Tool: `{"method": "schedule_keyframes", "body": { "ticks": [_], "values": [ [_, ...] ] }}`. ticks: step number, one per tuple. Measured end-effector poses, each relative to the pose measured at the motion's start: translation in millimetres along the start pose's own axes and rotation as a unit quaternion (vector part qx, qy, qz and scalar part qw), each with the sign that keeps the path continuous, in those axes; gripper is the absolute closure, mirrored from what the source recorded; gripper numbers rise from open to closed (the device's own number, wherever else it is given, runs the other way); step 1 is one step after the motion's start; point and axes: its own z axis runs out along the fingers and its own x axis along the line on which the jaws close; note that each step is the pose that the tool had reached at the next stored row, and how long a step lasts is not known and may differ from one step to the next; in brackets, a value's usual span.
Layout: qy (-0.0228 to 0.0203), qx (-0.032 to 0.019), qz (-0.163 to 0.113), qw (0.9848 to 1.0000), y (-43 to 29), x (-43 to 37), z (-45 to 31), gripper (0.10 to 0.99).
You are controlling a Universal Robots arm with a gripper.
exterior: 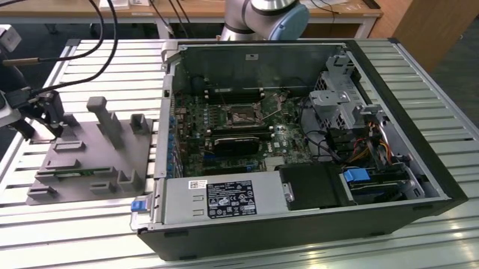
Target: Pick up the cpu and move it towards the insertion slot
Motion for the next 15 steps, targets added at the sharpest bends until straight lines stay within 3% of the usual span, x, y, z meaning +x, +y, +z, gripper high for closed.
{"method": "schedule_keyframes", "body": {
  "ticks": [15],
  "values": [
    [0.0000, 0.0000, 0.000, 1.0000, 2.0, -1.6, -52.5, 0.553]
  ]
}}
